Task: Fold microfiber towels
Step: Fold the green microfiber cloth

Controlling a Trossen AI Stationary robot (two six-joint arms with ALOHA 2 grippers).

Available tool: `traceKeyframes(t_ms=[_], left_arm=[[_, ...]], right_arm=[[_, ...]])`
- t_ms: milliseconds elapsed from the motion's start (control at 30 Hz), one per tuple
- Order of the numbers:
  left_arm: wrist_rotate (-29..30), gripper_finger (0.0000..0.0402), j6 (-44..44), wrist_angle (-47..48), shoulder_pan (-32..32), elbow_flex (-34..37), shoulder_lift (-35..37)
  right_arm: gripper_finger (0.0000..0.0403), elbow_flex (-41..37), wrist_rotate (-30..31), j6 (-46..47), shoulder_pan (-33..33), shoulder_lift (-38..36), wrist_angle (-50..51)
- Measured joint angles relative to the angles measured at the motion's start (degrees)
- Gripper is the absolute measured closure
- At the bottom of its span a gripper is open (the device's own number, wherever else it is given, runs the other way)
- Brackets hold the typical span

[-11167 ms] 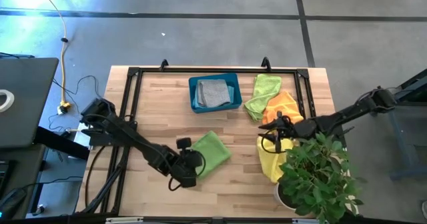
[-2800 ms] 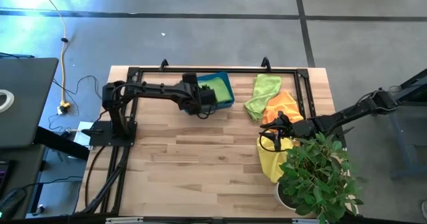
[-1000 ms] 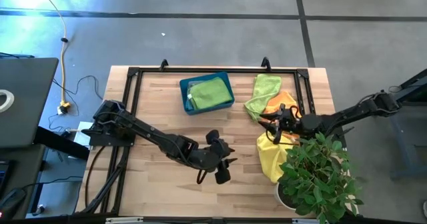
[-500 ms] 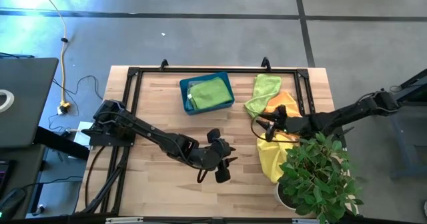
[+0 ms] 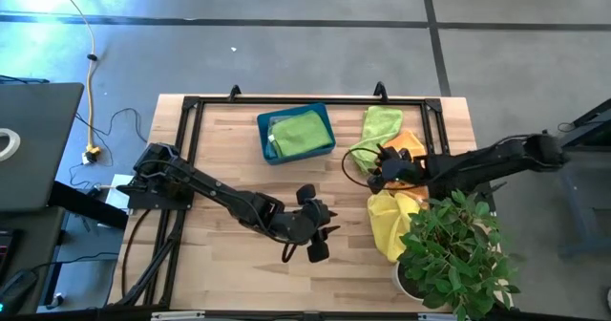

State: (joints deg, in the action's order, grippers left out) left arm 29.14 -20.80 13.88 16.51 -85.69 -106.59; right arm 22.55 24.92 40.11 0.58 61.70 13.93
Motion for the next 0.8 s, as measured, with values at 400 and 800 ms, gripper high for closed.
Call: traceKeyframes(t_ms=[400,800], left_arm=[[-0.01,0.0264,3.48,-0.01,0.02,0.0,0.0],[0.02,0.0264,6.47,0.01,0.01,0.0,0.02]], right_arm=[[0.0252,0.0,-6.68,-5.71,8.06,6.17,-3.96],[0.0372,0.0,-11.71,-9.59,9.81,9.3,-7.08]])
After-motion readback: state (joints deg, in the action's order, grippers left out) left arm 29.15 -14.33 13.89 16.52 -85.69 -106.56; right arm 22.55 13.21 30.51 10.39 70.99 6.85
